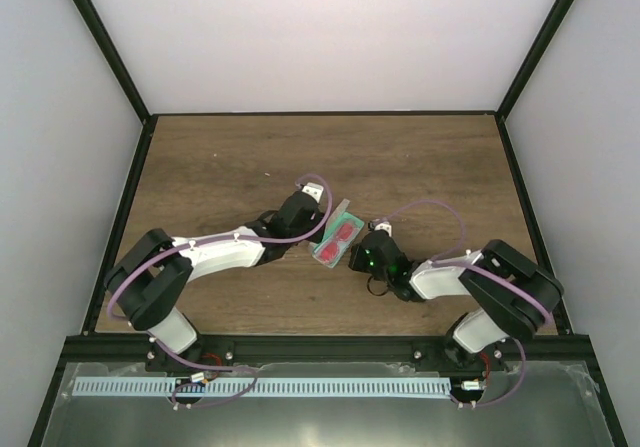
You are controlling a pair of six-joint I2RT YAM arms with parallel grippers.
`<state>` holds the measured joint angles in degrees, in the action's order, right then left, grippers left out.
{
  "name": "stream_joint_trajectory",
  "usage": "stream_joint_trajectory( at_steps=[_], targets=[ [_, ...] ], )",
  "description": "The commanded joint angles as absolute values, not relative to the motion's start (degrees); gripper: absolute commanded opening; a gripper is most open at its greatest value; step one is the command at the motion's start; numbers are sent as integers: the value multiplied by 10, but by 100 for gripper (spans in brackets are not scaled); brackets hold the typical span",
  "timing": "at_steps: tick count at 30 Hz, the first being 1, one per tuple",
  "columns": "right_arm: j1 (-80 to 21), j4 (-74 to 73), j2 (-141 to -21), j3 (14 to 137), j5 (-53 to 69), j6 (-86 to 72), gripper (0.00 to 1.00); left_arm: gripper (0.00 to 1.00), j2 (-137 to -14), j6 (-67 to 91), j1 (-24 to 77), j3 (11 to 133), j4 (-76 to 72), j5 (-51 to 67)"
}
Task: Organize the sunglasses
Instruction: Close the sunglasses case at the center of the board.
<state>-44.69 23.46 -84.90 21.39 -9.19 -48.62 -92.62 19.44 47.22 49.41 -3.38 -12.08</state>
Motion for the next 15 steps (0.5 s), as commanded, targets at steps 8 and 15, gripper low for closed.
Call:
stream_joint_trajectory(
  at_steps=[8,15],
  targets=[
    [-440,290,-896,238,-71,-471,1,46,-951,198,485,495,-38,-100],
    [-435,301,-894,232,-64,-466,1,46,-966,203,506,499,-33,-110]
  ],
)
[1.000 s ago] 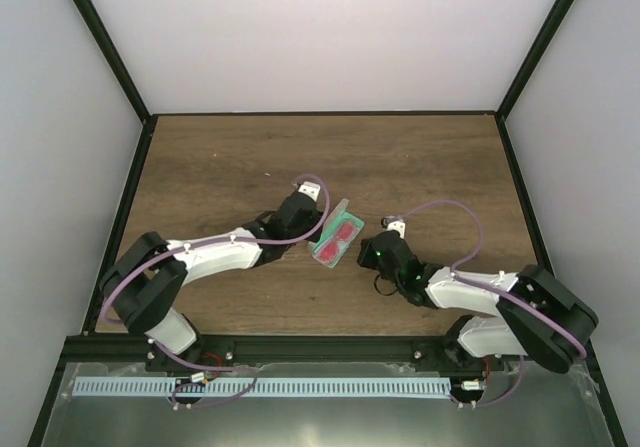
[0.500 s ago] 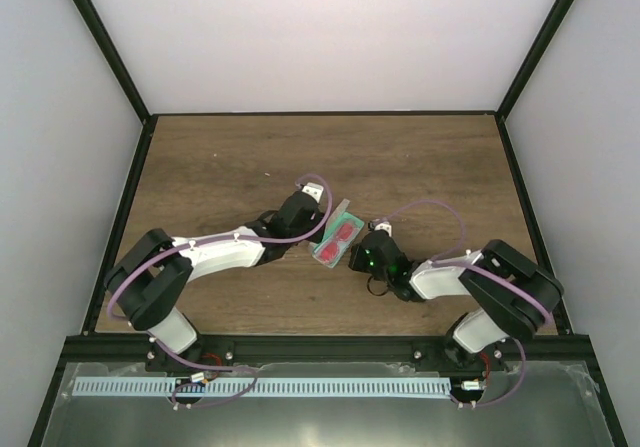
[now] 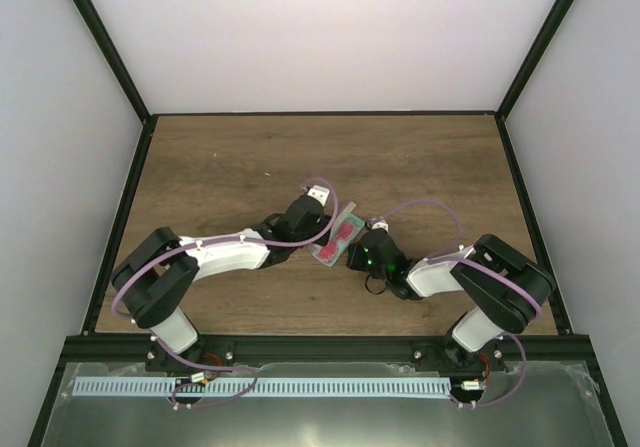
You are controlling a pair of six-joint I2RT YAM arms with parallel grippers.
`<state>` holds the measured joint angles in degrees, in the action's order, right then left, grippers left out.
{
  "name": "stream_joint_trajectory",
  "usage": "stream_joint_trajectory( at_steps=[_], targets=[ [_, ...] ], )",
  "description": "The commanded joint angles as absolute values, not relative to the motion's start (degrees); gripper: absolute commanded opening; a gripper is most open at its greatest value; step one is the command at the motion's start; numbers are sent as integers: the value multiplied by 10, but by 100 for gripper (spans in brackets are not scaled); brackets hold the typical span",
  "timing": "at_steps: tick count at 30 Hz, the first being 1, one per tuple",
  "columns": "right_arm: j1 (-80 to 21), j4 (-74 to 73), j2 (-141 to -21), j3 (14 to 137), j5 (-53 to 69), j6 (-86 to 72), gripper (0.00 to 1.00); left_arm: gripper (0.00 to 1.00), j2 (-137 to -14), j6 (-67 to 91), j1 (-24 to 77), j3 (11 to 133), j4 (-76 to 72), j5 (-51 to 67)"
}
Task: Organize the sunglasses
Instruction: Close the sunglasses case at the center of the board.
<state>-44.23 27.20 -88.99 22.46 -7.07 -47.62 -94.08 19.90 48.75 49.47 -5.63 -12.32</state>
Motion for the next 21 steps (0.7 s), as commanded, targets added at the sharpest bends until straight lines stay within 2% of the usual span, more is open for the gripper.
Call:
stream_joint_trajectory(
  at_steps=[1,21],
  targets=[
    [-434,303,-893,232,-63,-466,1,46,-968,205,508,499,-32,-113],
    [-431,321,-876,212,-48,-458,1,46,-974,230,529,481,-38,-121]
  ],
)
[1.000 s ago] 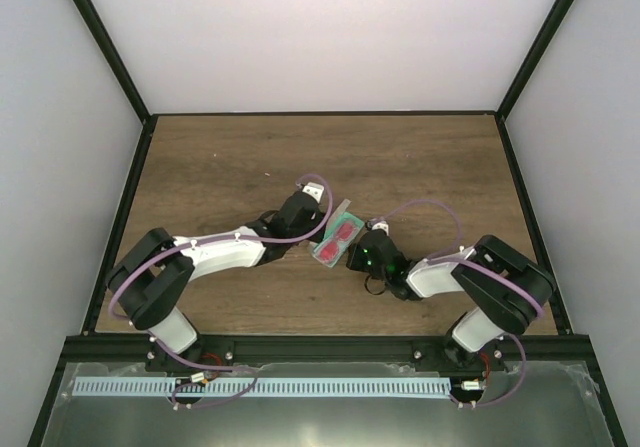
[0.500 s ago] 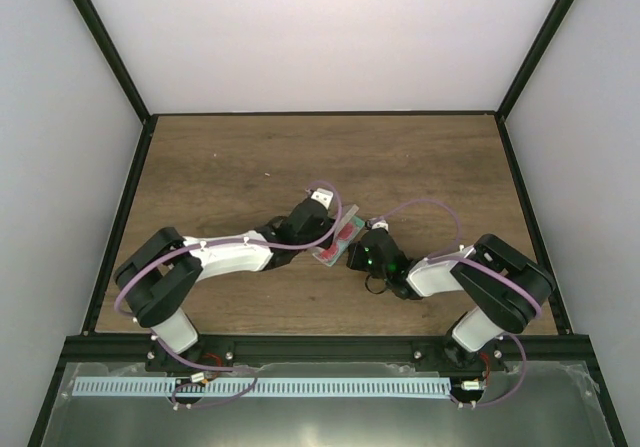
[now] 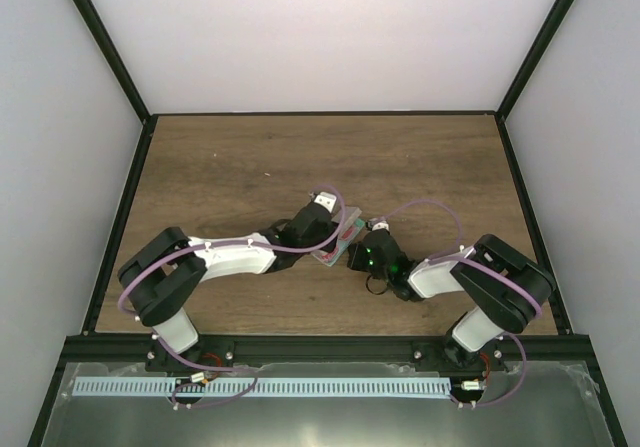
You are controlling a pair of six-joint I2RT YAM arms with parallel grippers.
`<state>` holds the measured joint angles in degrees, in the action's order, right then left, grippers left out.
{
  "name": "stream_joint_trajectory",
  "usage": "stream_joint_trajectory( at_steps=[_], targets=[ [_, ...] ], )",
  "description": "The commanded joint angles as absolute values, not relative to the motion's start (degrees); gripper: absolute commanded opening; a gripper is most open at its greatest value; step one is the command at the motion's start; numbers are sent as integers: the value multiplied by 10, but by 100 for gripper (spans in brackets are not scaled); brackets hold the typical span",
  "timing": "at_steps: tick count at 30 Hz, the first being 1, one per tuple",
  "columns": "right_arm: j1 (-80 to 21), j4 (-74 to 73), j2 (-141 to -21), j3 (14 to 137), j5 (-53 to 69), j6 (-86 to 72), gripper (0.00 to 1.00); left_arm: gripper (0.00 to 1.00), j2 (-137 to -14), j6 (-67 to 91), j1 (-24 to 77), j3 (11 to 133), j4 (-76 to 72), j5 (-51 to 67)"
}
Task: Organize the sunglasses
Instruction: Close the sunglasses case at the center of the board.
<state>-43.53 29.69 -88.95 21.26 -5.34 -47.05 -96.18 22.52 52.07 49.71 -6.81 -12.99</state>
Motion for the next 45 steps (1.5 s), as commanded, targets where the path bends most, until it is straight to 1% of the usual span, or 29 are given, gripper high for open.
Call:
stream_joint_trajectory(
  at_steps=[1,12,17,20,23,29,32,35,37,38,41,45],
  targets=[
    [-431,321,-874,211,-48,-458,1,46,-973,231,529,479,-39,-122],
    [-431,327,-860,195,-43,-456,1,46,-969,244,532,455,-58,-114],
    [-431,322,-825,181,-31,-451,1,46,-940,250,532,443,-59,-132],
    [-431,302,-778,167,-33,-447,1,46,-907,258,532,428,-60,-152],
    [-431,269,-705,145,-56,-444,1,46,-863,264,532,398,-74,-161],
    [-431,145,-573,130,-133,-431,5,48,-745,279,532,325,-112,-174],
    [-431,82,-501,129,-174,-416,12,53,-685,284,530,301,-106,-205],
    [-431,10,-433,142,-223,-407,25,62,-653,270,526,303,-70,-224],
    [-431,-37,-399,163,-267,-411,40,66,-654,268,520,316,-41,-243],
    [-431,-57,-389,175,-283,-402,51,68,-656,267,517,321,-31,-249],
    [-431,-63,-373,185,-325,-396,59,71,-650,267,512,322,-27,-246],
    [-431,25,-368,163,-349,-317,67,76,-623,276,511,311,-29,-249]
  ],
)
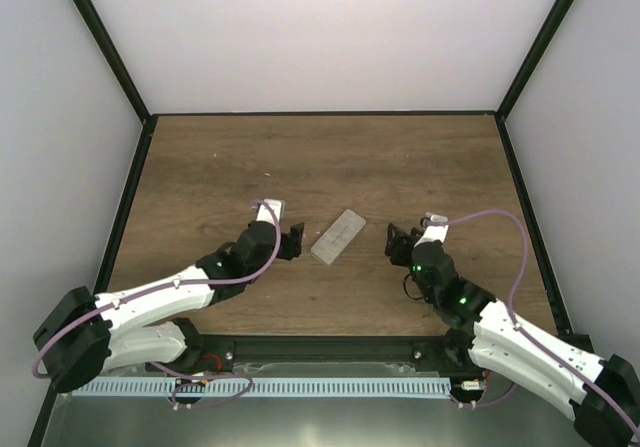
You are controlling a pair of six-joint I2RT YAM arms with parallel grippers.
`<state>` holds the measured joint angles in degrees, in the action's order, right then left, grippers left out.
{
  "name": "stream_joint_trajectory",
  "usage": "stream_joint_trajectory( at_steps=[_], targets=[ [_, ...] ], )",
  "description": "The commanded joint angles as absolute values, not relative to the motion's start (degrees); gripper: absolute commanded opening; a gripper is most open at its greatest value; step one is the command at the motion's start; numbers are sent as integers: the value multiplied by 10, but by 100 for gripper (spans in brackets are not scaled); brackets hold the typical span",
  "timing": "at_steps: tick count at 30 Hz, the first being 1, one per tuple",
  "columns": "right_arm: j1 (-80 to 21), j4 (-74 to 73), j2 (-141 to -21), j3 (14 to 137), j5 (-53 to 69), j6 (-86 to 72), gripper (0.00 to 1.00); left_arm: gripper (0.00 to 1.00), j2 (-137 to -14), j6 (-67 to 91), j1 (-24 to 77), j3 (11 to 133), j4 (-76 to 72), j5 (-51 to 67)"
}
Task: Organize the sunglasses
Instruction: Close the sunglasses case at the center of the board, then reset both arms
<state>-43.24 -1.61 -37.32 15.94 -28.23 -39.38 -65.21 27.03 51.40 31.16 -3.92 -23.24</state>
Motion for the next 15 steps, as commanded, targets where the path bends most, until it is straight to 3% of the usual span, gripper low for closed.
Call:
stream_joint_trajectory(
  at_steps=[1,4,7,15],
  targets=[
    [-431,60,-373,154,-365,-283,68,80,-615,271,511,308,-28,-253],
    [-429,213,-398,114,-419,-132,71,93,-600,257,505,298,-31,-259],
    [-373,321,-439,116,-358,-19,74,98,-590,261,500,287,-32,-254],
    [-141,459,-600,130,-156,-42,77,100,-569,255,497,263,-23,-275]
  ],
)
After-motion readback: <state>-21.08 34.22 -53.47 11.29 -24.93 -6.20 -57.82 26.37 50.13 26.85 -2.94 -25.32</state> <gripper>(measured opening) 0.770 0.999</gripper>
